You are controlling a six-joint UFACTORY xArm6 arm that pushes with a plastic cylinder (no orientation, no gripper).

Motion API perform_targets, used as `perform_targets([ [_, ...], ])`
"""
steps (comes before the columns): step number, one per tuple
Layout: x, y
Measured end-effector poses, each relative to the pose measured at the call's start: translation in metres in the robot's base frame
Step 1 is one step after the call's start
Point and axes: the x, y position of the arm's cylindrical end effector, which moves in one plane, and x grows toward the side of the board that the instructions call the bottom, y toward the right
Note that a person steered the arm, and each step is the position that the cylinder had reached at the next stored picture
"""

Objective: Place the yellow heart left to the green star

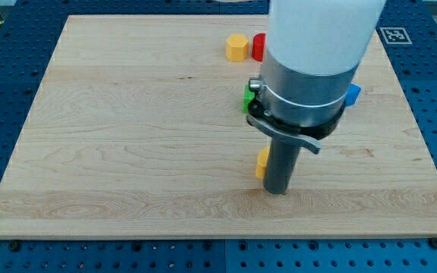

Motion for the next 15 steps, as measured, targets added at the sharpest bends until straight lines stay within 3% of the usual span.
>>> perform_targets([
  [10,-0.036,-0.007],
  [15,-0.028,-0.032],
])
